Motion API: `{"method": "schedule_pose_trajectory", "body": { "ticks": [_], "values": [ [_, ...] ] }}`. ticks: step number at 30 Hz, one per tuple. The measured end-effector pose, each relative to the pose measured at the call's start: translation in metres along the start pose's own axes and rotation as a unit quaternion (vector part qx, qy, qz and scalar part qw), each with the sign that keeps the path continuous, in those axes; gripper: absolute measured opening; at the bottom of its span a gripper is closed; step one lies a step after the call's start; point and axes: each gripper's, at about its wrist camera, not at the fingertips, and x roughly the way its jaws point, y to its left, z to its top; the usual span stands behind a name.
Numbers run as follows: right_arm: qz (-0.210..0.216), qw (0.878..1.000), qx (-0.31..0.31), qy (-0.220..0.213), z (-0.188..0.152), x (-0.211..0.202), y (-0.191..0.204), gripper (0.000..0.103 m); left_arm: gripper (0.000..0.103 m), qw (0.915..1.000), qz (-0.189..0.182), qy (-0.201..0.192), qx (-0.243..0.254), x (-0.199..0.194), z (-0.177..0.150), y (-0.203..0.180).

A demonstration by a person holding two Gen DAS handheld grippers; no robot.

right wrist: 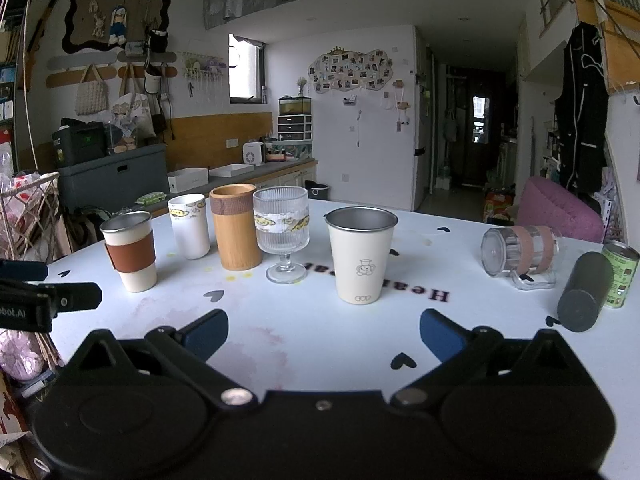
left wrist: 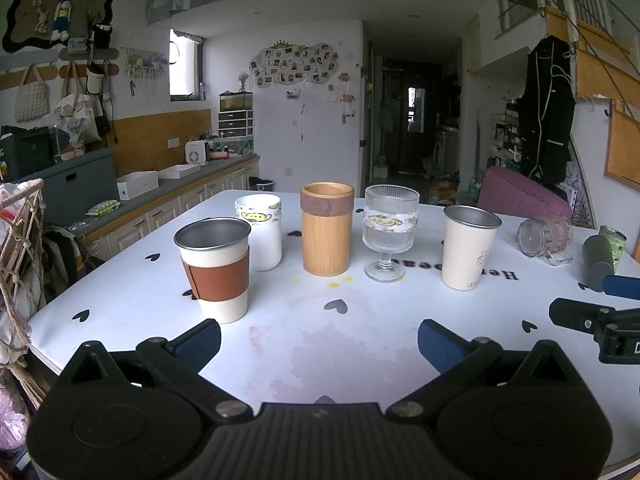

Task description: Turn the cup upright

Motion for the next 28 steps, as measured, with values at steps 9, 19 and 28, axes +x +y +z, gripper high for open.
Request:
{"method": "schedule_pose_trajectory", "body": {
  "ticks": [9,19,28],
  "values": [
    [0.000,1.000,0.000,0.000,-0.0001,0.0001,0.0002,0.103,0.103,1.0000,0.000,0.000,0.000,-0.0002,0.0002,0.0000],
    [0.000,1.000,0.000,0.000,-0.0002,0.0001,0.0006,0.103,0.103,1.0000,0.000,0.000,-0.001,-0.0004,0.0003,0.0002],
    [-0.001,1.000,0.000,0.000,0.0001,-0.0005,0.0001,0.103,0.103,1.0000,0.002,0.002,-0.002,0.0004,-0.0014,0.0012]
  ]
}}
